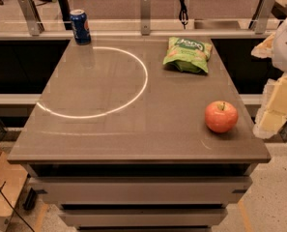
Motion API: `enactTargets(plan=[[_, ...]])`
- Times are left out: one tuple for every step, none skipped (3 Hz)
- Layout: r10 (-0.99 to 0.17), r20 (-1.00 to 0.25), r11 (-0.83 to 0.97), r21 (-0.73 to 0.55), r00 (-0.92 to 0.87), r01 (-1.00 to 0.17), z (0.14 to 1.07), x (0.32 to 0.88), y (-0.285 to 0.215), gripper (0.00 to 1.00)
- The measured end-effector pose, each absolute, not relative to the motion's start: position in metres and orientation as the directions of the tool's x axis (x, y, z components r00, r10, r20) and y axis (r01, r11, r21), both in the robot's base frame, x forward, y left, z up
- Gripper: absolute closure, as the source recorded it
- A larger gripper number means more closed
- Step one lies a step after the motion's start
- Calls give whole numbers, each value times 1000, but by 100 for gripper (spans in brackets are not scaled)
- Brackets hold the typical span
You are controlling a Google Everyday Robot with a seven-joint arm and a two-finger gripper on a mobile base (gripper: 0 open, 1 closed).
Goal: Move green rice chip bag near pepsi can
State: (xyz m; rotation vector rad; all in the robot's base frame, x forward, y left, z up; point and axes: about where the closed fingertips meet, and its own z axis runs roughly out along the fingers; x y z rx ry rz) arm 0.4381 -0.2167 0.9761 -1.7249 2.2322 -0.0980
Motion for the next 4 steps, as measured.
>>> enactTargets(plan=[[-953, -207, 270, -245, -222, -931, 976, 438, -217, 0], [-935, -277, 299, -277, -222, -913, 985, 447, -224, 0], [-886, -420, 342, -307, -196, -888, 990, 476, -225, 0], [-814, -542, 418, -293, -211, -860, 989, 517, -217, 0]])
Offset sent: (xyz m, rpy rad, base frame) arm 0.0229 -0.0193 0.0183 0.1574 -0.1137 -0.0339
